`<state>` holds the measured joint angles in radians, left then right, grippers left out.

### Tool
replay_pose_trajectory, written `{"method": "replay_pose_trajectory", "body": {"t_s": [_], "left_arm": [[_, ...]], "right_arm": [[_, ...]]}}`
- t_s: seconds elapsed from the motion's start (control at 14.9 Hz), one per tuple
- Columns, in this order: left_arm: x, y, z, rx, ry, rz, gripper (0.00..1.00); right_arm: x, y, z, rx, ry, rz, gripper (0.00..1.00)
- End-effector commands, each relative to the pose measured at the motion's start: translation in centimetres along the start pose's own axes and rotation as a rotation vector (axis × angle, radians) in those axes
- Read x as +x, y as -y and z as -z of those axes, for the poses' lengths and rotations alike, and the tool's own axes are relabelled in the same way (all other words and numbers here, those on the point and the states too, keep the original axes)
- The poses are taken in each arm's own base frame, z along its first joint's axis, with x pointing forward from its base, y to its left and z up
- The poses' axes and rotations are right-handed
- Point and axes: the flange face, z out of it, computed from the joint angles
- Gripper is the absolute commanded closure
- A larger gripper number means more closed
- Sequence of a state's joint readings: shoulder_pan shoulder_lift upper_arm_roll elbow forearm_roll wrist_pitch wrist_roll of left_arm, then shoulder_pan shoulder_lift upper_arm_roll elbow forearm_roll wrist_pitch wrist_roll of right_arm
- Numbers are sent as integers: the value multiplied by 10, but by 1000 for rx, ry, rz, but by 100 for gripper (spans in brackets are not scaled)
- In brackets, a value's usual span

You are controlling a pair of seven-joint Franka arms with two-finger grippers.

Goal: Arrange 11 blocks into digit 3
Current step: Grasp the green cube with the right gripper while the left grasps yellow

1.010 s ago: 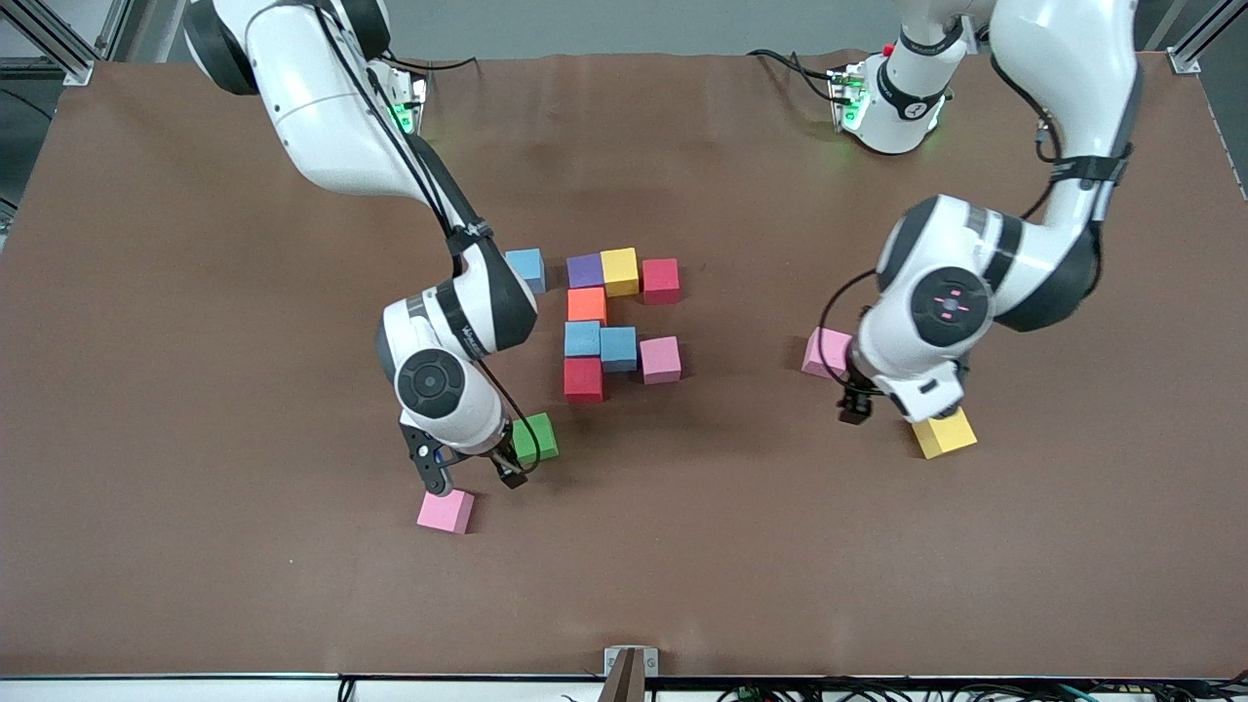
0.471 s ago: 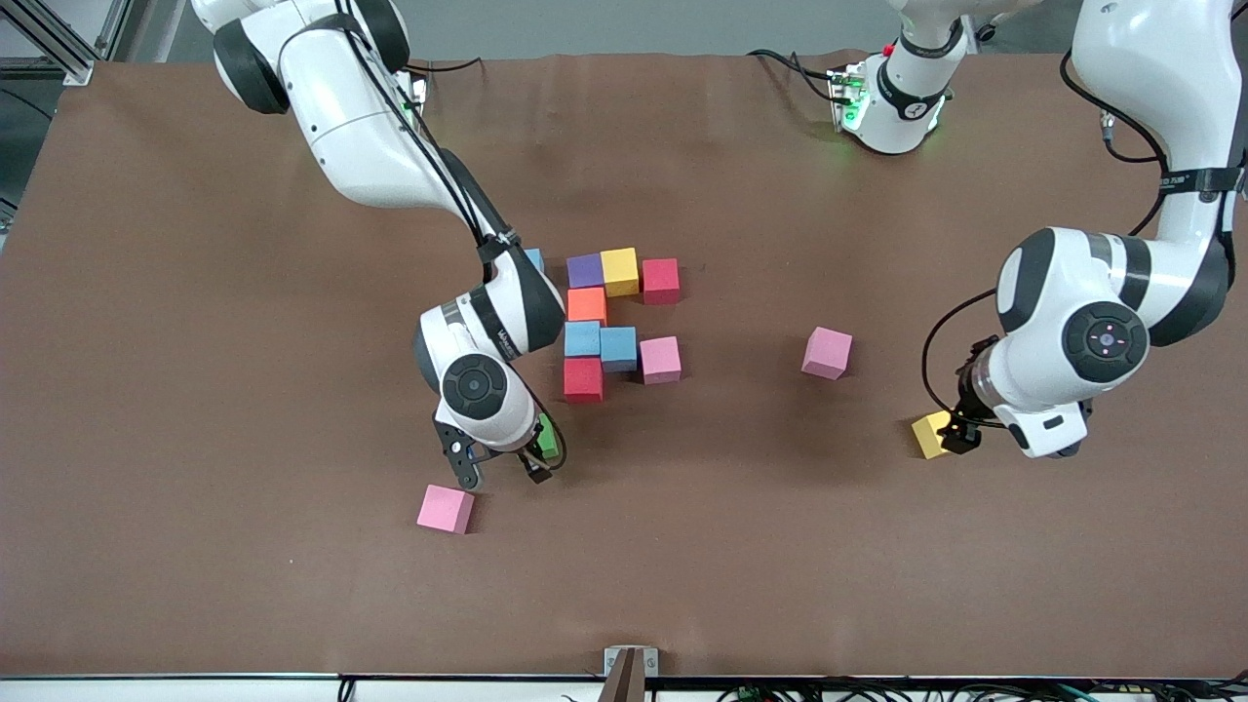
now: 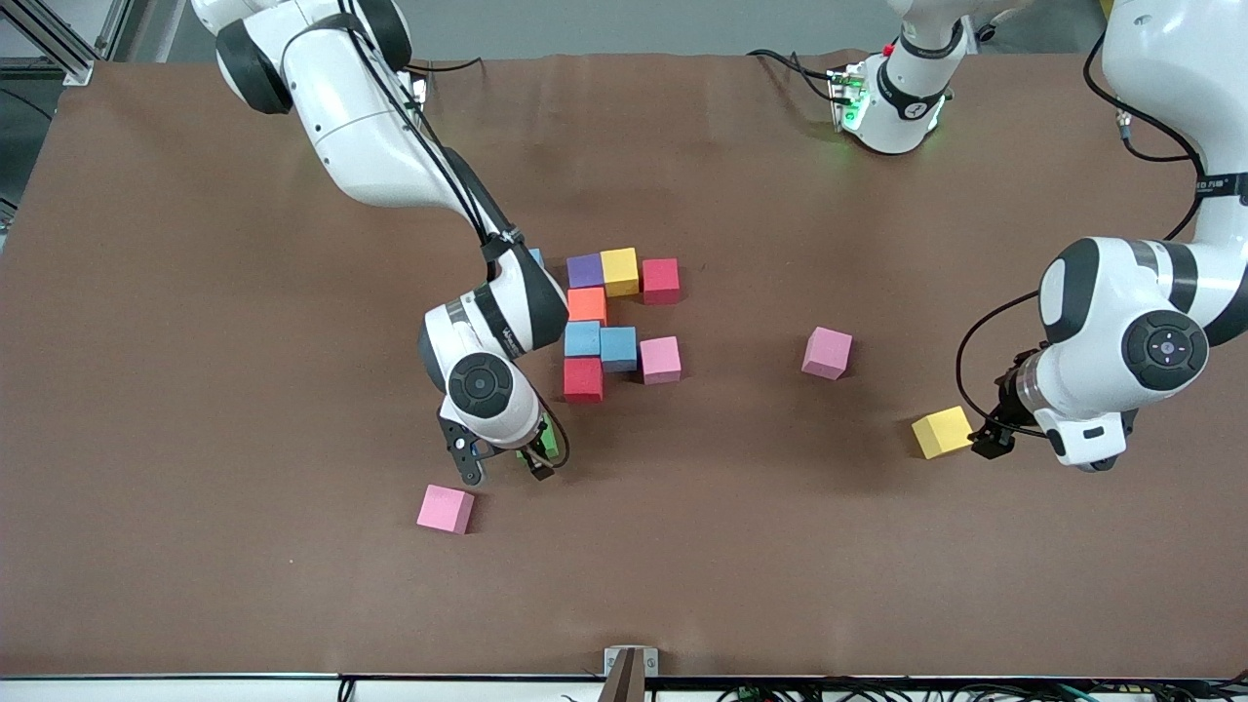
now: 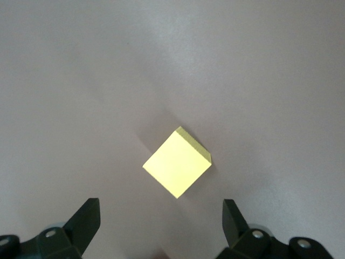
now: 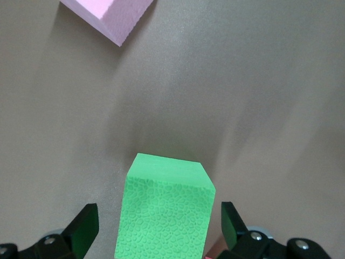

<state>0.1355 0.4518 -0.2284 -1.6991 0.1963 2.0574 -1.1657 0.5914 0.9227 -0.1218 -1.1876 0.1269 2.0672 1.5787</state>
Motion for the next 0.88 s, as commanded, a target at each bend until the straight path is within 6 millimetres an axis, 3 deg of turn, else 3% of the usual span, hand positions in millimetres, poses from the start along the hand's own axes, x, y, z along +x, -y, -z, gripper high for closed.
{"method": "replay_pose_trajectory", "body": {"t_s": [0.0,0.47,0.81], "left_arm": [[3,-5,-17,-13,-10,-45,0],[25,6,-33,6,-22,-130,0],[24,5,-48,-26,-28,-139,0]], "right_arm": [[3,1,2,-5,21,-59,0],[7,-2,-2,-22,21,-95,1],[6,-1,-2,-21,22,-122,17]]}}
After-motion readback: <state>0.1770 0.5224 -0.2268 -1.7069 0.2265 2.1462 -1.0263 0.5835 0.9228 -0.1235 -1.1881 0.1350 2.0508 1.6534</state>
